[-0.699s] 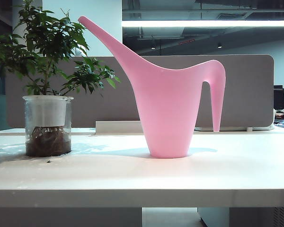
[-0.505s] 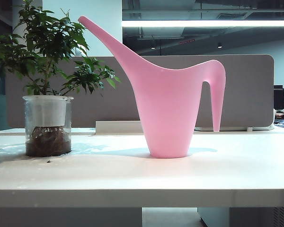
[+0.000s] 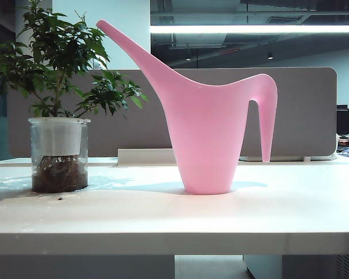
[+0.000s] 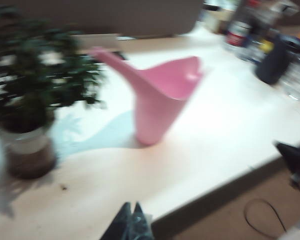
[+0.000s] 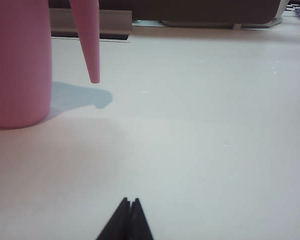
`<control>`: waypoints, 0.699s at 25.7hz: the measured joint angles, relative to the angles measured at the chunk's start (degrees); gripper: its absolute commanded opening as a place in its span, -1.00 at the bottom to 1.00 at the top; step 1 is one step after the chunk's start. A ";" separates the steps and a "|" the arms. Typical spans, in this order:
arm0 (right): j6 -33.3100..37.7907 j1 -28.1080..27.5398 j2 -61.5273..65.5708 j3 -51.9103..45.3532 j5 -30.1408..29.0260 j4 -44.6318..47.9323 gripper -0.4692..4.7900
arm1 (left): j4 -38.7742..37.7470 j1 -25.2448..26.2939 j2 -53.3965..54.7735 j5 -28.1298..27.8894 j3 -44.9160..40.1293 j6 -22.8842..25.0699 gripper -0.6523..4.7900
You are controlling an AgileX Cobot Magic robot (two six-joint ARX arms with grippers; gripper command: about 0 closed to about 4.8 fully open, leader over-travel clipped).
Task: Pick up the watering can from the table, water the potted plant, and put the can back.
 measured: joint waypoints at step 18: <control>0.00 0.00 0.00 0.00 0.00 0.00 -0.84 | -10.69 0.04 -8.13 -8.79 3.85 6.60 -0.78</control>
